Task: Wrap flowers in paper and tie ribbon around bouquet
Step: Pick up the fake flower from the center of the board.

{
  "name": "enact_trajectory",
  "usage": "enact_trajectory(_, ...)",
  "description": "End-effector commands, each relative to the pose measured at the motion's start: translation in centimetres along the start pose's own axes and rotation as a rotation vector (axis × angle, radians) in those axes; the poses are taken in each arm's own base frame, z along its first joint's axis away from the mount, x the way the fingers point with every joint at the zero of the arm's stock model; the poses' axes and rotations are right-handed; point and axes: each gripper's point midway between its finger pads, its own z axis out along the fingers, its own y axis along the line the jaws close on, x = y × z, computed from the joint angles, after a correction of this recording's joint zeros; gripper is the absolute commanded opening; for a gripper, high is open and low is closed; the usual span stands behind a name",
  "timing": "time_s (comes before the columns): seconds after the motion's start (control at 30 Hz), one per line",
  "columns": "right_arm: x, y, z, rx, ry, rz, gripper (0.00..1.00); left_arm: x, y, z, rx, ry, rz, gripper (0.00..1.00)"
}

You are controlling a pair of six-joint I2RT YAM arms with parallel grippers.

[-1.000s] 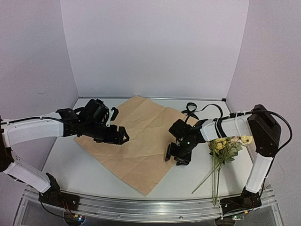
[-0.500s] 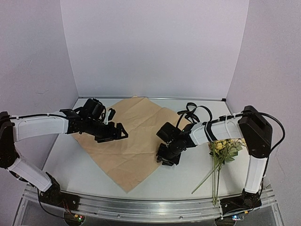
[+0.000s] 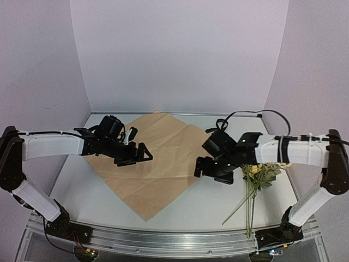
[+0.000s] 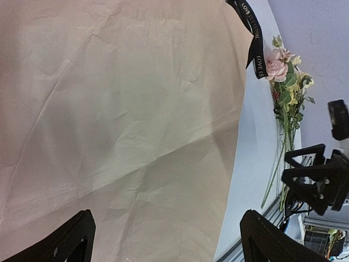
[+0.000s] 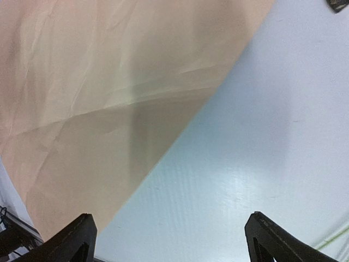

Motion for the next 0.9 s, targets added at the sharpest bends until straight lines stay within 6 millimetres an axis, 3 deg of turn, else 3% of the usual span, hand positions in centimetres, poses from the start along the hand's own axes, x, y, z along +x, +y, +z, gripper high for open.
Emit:
enact_trajectory(0.0,-1.4,-9.3,-3.4,0.324,-0.128,-0.169,0.98,-1.0,-1.6,0.6,0.080,-0.009,0.028,0.95)
enact_trajectory(0.07,-1.4,-11.9,-4.1,0.367,-0.135,-0.172,0.98,-0.2,-1.5,1.2,0.099,0.026,0.021,0.95)
enact_trajectory(0.17,-0.3,-17.0,-5.3,0.422,-0.070,-0.020,0.98,1.4,-1.4,1.9,0.129,0.086,0.017,0.95)
enact_trajectory(0.33,1.0,-20.9,-5.6,0.449,-0.042,0.026,0.98,4.3,-1.5,2.6,0.143,0.162,0.037,0.94)
enact_trajectory(0.47,1.4,-21.9,-4.6,0.463,0.007,0.054,0.98,7.2,-1.5,3.4,0.137,0.224,0.032,0.94)
enact_trajectory(0.63,0.7,-21.4,-2.7,0.450,0.050,0.076,0.98,10.6,0.0,5.1,0.092,0.305,0.005,0.94)
enact_trajectory(0.87,0.2,-21.3,-0.1,0.409,0.093,0.164,0.98,13.0,2.1,6.2,0.045,0.360,-0.037,0.93)
